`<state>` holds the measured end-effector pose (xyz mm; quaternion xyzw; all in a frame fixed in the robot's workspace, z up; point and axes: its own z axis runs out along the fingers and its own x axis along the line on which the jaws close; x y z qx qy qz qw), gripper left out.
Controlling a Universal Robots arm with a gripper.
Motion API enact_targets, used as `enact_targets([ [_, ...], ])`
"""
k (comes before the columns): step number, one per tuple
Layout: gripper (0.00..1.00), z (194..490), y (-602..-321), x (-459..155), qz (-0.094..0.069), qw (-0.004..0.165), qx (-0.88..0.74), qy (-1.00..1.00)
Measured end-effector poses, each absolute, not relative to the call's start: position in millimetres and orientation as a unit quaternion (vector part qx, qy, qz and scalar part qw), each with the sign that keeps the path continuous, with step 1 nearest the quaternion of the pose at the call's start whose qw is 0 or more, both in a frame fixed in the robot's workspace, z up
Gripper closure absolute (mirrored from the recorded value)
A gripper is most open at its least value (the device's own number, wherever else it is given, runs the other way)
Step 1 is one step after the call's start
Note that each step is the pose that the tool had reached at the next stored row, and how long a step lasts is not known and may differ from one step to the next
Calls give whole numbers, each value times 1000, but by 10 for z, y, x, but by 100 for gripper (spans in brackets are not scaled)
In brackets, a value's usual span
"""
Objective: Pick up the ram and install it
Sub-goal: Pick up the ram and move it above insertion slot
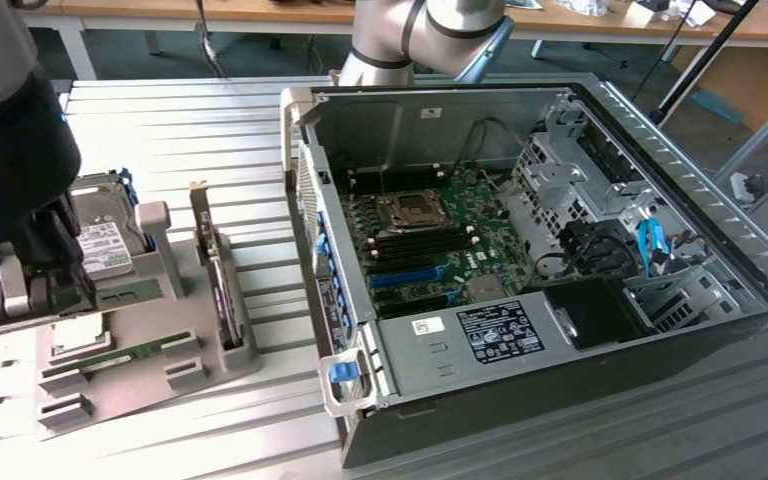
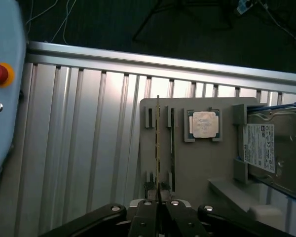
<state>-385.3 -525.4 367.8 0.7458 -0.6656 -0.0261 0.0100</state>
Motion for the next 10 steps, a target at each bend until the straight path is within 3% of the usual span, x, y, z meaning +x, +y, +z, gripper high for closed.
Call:
enact_targets([
  [10,87,3954,-5254,-3853,-26,10,746,-666],
])
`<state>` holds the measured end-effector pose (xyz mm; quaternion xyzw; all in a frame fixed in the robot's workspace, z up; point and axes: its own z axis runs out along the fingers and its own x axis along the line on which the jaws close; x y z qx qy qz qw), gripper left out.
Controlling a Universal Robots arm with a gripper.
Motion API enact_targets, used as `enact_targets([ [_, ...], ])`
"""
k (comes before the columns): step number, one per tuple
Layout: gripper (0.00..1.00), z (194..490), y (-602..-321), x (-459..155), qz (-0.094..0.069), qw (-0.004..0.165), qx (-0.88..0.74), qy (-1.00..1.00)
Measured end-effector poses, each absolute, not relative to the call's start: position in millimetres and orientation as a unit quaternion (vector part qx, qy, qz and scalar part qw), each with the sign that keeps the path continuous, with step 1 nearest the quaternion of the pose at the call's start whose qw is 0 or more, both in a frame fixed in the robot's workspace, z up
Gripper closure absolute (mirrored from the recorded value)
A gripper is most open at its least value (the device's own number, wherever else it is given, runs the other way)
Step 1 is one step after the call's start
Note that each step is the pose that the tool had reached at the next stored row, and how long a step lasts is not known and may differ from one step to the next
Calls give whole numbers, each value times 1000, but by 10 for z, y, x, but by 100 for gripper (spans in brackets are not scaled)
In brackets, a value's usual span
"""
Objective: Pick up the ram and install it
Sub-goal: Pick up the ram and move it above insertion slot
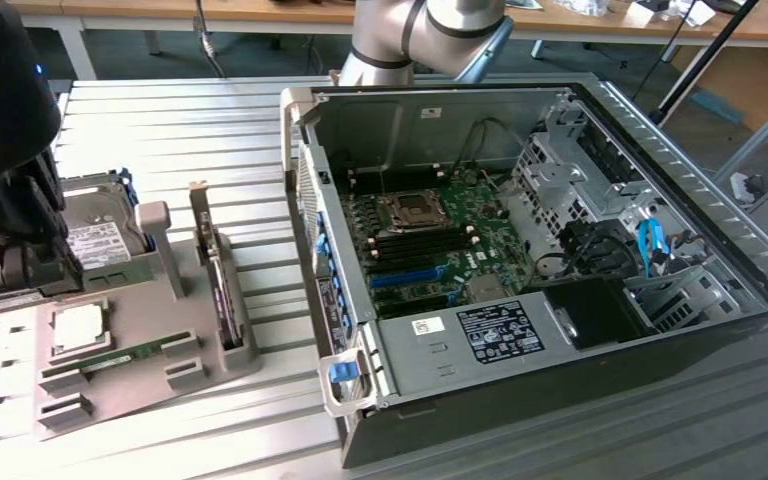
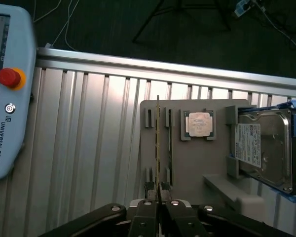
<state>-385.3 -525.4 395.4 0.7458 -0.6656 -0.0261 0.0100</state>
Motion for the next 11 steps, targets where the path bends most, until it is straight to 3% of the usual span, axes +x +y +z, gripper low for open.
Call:
enact_targets([
  [11,87,4136,-5254,-3853,-26,10,746,-666],
])
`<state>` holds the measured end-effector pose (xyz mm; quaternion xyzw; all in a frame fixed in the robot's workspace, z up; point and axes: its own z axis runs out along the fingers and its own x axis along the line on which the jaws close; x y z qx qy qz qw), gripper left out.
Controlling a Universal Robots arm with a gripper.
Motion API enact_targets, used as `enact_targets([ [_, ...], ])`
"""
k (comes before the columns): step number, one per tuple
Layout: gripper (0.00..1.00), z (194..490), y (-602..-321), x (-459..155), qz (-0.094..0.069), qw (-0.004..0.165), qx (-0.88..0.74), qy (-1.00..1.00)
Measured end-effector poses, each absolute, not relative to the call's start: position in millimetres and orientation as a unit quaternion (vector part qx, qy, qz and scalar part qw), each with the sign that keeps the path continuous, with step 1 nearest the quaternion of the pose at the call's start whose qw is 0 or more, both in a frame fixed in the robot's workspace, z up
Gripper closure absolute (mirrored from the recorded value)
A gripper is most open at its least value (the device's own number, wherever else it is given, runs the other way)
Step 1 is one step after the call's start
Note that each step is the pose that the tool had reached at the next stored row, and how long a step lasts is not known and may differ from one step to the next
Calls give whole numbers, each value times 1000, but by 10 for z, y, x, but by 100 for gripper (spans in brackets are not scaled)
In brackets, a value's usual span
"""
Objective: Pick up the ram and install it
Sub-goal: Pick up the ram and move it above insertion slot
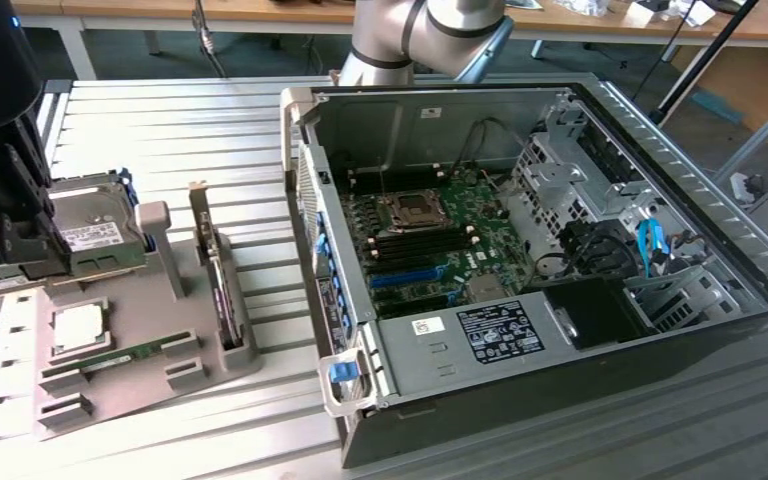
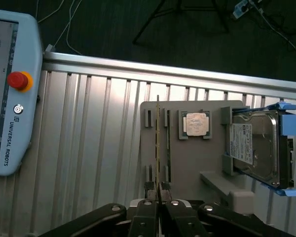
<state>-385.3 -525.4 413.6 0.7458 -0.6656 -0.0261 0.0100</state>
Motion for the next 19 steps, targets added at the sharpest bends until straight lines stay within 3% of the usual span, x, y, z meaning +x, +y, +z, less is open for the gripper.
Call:
enact_targets([
  [19,87,4135,-5254,-3138,-26,10,746,-666],
])
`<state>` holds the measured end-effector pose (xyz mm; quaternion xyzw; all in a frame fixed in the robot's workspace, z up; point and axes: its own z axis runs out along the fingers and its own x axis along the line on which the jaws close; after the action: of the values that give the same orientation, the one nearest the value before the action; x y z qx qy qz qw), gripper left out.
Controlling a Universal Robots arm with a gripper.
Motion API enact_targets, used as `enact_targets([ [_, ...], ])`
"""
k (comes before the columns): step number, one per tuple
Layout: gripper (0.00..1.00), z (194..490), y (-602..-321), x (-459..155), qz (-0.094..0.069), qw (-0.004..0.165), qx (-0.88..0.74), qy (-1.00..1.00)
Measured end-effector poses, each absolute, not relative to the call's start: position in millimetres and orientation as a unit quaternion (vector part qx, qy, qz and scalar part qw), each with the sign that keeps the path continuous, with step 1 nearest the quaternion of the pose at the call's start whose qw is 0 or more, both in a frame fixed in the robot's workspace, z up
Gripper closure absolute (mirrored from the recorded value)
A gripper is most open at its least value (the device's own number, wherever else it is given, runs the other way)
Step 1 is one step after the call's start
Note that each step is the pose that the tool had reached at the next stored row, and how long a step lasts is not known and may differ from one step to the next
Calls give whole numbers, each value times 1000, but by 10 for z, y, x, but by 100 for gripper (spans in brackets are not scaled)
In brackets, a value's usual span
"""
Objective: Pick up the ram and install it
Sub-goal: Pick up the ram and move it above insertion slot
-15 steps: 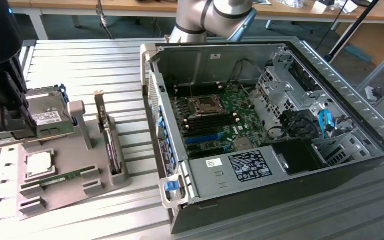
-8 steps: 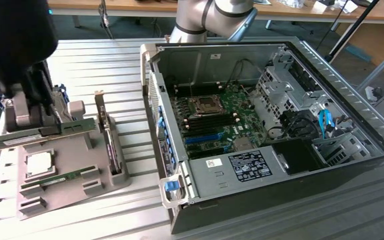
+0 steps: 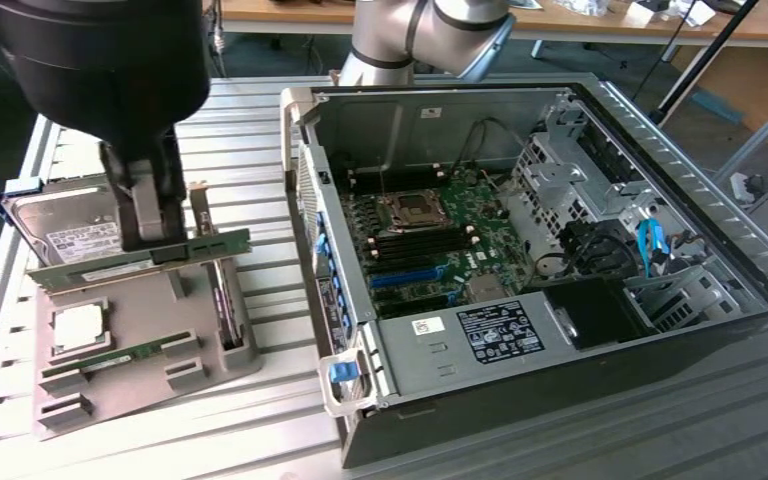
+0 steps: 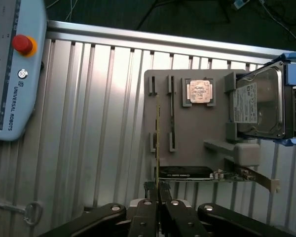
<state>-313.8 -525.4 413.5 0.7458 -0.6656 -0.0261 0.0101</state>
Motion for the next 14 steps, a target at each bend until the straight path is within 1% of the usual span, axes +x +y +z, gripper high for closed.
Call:
enact_targets([
  [14,87,4121,-5252,-2320,-26,10,746,-666],
])
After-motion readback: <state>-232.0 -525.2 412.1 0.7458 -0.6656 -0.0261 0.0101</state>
